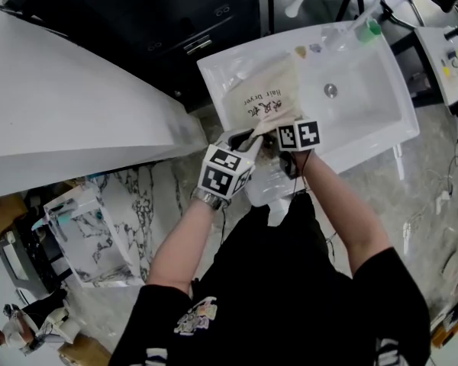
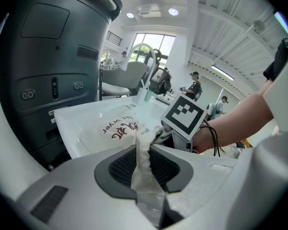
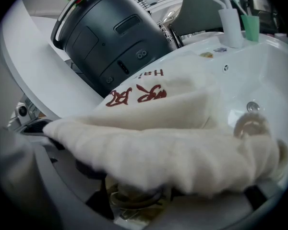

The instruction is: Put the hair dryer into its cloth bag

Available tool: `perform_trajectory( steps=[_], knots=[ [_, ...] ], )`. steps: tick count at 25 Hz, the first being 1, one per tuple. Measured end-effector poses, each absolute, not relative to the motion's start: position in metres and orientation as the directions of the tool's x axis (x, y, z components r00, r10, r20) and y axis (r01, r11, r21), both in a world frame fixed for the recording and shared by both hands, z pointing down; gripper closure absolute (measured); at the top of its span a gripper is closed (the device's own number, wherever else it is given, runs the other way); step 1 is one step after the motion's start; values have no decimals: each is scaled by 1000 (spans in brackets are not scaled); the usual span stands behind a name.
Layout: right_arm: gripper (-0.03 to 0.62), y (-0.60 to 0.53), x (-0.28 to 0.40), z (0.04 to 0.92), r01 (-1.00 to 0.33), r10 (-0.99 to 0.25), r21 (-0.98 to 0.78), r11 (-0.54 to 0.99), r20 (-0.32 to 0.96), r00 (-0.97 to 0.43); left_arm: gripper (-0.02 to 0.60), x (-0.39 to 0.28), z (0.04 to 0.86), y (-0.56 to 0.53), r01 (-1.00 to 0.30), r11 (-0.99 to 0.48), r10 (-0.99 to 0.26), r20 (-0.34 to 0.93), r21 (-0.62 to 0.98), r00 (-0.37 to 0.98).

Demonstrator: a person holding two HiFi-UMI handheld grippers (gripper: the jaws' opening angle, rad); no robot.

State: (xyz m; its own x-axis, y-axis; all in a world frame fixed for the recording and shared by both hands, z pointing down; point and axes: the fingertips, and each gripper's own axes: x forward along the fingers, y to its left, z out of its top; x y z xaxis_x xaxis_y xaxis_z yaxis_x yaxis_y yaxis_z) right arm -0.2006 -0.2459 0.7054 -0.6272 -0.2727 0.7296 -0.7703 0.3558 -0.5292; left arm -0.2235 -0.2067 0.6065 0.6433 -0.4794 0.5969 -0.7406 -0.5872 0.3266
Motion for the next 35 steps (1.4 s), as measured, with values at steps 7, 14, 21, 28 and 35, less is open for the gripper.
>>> perform_trajectory(
  steps=[7, 14, 21, 28, 35],
  knots=[
    [204, -223, -189, 680, -741, -252, -545, 392, 711, -656, 498, -223, 602, -204, -743, -588, -490, 590, 320, 642],
    [206, -205, -176, 641, -706, -271, -569, 421, 664, -697, 466, -228, 586, -196, -760, -570, -524, 575, 311, 628],
    [206, -193, -159, 594, -633, -279, -580, 512, 585, -762, 452, -234, 557, -185, -807, -512, -608, 540, 294, 582],
    [239, -188, -128, 513, -508, -321, -474, 719, 423, -848, 442, -219, 503, -158, -860, -413, -742, 438, 299, 508],
    [474, -179, -75, 432, -442, -382, -327, 835, 234, -894, 442, -181, 443, -120, -900, -350, -860, 291, 260, 419]
  ],
)
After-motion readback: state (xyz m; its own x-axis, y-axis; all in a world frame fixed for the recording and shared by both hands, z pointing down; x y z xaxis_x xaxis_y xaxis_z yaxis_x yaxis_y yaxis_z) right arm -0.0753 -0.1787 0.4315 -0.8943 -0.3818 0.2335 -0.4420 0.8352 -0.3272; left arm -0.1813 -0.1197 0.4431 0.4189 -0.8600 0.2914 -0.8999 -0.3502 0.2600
